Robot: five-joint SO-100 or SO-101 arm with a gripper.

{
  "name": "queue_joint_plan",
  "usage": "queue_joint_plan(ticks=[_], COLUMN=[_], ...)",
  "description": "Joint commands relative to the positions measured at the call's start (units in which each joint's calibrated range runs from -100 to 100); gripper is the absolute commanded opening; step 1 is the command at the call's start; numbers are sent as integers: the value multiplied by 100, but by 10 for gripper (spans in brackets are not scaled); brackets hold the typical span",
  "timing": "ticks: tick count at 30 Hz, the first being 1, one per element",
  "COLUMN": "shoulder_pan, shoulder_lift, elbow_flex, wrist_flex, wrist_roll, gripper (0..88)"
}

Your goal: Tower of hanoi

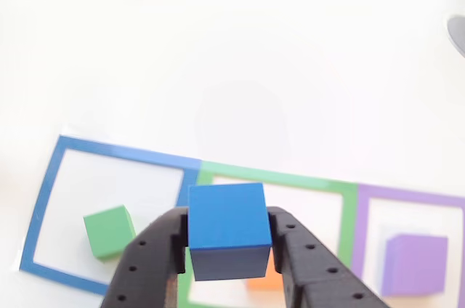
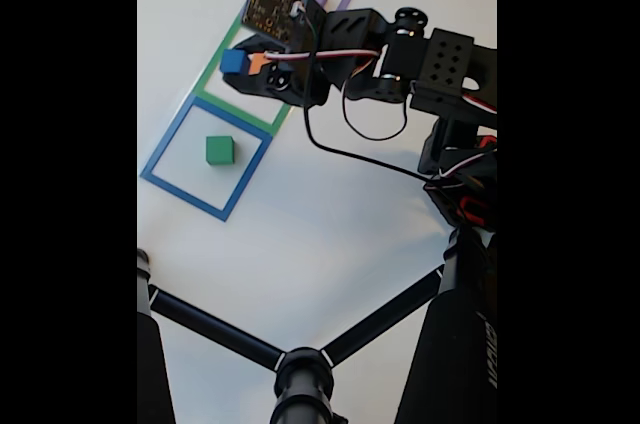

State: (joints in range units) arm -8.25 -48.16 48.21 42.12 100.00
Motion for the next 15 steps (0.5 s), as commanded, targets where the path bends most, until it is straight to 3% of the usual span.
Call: queue_joint_plan(ticks=[1, 6, 15], shoulder_pan=[652, 1046, 2848], shoulder_lift=[-266, -105, 97], elbow_flex=[-2639, -4539, -5321], wrist_flex=[3245, 4671, 5205], wrist_roll=[0, 0, 0], gripper=[31, 31, 32])
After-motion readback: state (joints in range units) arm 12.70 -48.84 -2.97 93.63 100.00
